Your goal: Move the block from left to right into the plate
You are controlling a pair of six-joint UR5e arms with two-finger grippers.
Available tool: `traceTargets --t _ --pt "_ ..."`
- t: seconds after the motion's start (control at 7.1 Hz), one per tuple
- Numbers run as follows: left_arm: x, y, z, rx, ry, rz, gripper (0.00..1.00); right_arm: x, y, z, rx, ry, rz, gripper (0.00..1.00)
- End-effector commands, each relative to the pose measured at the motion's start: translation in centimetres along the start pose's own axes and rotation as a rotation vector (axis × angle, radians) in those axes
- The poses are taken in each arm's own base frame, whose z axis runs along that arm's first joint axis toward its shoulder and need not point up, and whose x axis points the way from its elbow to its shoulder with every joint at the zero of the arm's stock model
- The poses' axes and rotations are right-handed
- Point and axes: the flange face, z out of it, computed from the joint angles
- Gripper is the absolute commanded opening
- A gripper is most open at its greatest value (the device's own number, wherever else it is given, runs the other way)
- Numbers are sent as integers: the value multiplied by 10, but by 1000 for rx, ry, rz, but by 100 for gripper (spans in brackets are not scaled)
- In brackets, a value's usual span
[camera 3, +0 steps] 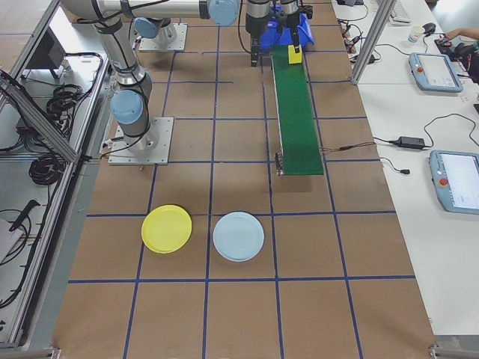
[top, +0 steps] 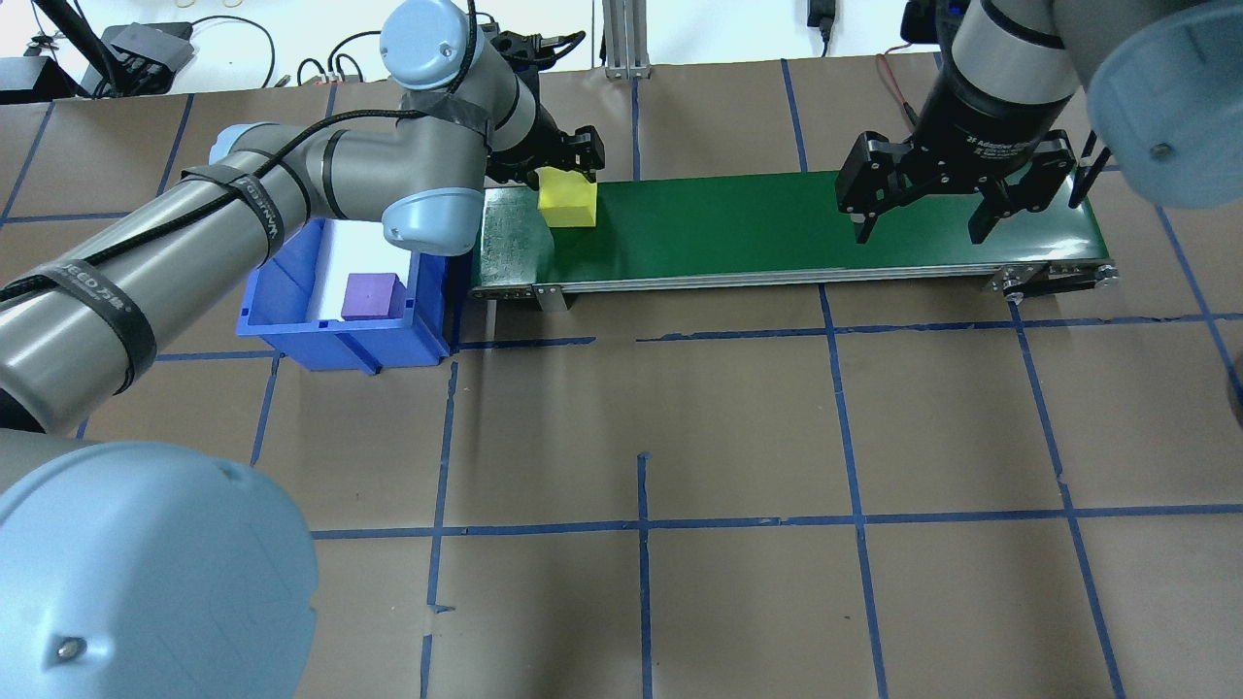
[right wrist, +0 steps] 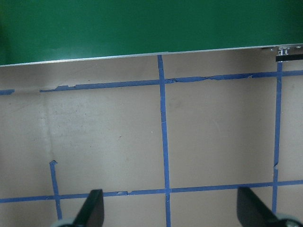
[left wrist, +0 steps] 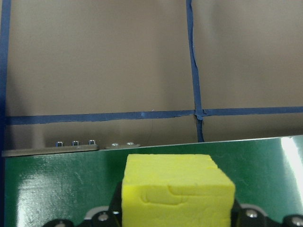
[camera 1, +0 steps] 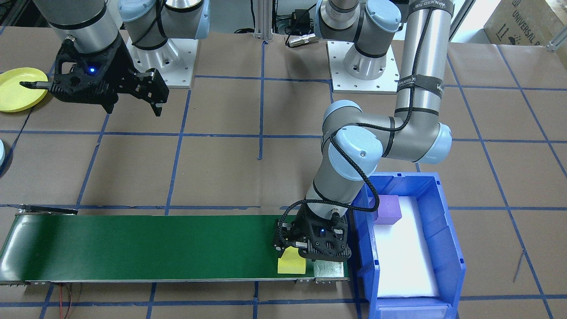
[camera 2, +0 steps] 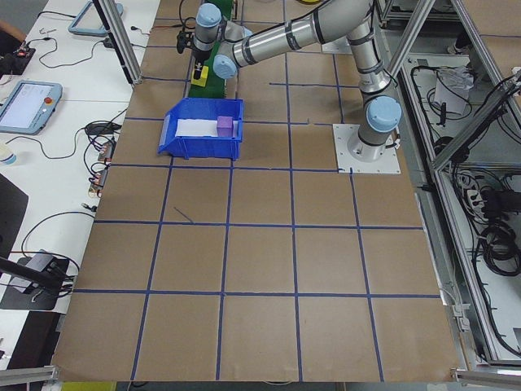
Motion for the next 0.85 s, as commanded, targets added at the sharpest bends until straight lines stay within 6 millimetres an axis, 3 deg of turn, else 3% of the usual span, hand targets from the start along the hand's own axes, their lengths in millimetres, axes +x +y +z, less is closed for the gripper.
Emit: traceTargets --t 0.0,0.14,0.28,0.42,0.56,0.7 --pt "0 9 -7 -36 -7 -24 100 0 0 0 -1 0 0 100" --pt "5 8 -33 -49 -9 -26 100 0 0 0 -1 0 0 100" --pt "8 6 -86 -39 -20 -30 100 0 0 0 -1 0 0 100" --pt "-10 8 -134 -47 -63 -53 100 1 -1 0 -1 0 1 100" --pt "-55 1 -146 -47 -84 -88 100 1 -1 0 1 0 -2 100" --pt "-108 -6 -146 -57 -101 -22 100 3 -1 0 1 0 0 100"
